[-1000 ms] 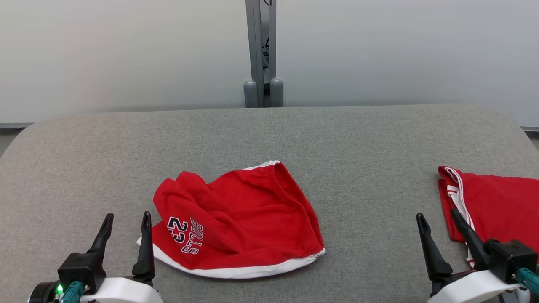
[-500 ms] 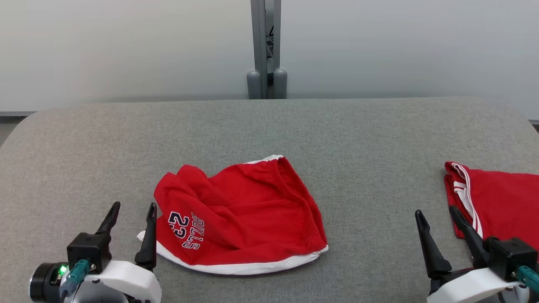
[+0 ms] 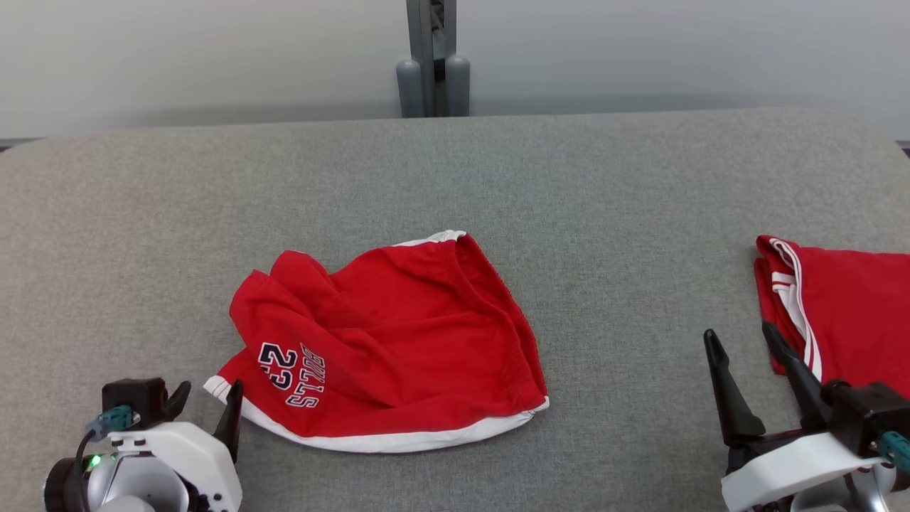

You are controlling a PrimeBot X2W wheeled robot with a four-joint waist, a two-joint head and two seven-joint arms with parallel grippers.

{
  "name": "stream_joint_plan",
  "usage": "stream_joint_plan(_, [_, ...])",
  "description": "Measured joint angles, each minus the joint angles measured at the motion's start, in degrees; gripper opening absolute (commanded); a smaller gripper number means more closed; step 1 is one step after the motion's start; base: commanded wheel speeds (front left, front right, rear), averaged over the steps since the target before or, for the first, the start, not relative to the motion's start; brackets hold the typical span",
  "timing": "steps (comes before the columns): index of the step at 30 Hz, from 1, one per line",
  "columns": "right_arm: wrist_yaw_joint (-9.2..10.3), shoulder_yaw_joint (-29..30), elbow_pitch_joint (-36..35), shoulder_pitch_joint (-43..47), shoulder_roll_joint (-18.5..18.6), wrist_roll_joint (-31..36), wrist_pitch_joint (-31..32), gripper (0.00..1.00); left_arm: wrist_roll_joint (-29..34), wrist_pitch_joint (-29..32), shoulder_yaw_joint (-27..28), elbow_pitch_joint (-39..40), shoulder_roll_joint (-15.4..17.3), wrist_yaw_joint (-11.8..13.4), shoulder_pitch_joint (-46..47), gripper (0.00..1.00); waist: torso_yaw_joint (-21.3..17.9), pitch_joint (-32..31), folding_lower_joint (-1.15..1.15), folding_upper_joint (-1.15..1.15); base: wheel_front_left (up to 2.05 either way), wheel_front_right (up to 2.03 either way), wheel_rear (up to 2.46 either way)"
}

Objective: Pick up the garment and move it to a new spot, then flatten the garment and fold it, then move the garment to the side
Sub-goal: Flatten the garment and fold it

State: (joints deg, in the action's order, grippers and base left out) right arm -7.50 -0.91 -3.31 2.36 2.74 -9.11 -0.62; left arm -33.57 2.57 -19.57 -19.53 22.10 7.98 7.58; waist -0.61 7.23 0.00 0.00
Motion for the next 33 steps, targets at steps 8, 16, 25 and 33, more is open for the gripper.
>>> stream_joint_plan(8, [0.00,-0.1,0.6,-1.6,0.0,-0.1,-1.0,1.00,-3.6,1.9,-0.6,-9.4,-2.3,-5.0,5.0,1.00,-0.5,2.8,0.00,0.00,0.00,0.00,0.00])
stream_joint_plan(16, [0.01,-2.3,0.9,-2.2,0.0,0.1,-1.4,1.00,-5.0,-0.1,0.0,-14.5,-3.1,-7.3,8.2,0.00,-1.2,3.9,0.00,0.00,0.00,0.00,0.00])
stream_joint_plan(25, [0.00,-18.6,1.6,-1.8,4.4,-0.2,2.2,1.00,-5.2,-1.3,-0.7,-14.7,-3.8,-7.5,8.5,0.00,0.1,3.8,0.00,0.00,0.00,0.00,0.00])
stream_joint_plan(33, [0.00,-27.3,5.2,-4.7,8.3,-3.1,3.9,1.00,-4.7,-1.4,-1.9,-15.3,-4.7,-7.9,9.8,0.00,1.9,3.7,0.00,0.00,0.00,0.00,0.00])
